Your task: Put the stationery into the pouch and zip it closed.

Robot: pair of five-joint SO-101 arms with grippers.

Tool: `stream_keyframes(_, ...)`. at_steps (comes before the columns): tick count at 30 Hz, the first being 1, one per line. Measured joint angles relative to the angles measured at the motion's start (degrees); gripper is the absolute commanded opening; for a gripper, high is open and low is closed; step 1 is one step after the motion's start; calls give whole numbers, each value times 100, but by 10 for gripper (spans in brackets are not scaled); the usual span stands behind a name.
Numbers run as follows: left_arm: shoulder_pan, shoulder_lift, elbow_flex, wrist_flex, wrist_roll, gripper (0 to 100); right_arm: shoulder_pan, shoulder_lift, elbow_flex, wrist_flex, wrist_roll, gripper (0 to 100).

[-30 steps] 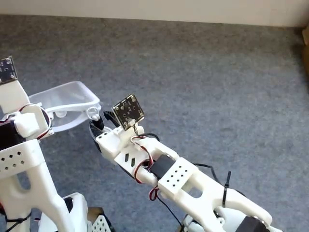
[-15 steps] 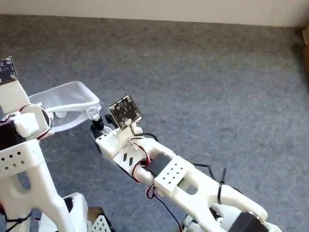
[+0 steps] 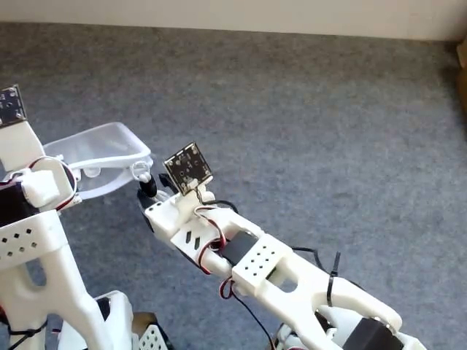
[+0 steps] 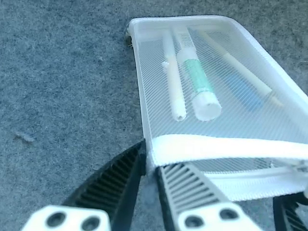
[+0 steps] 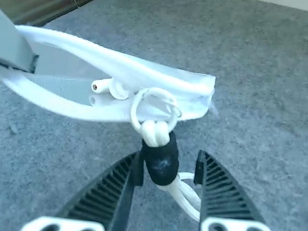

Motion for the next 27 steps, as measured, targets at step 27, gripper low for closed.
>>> stream_keyframes(27, 0, -9, 79, 0, 0, 11, 0, 9, 0, -598, 0, 77)
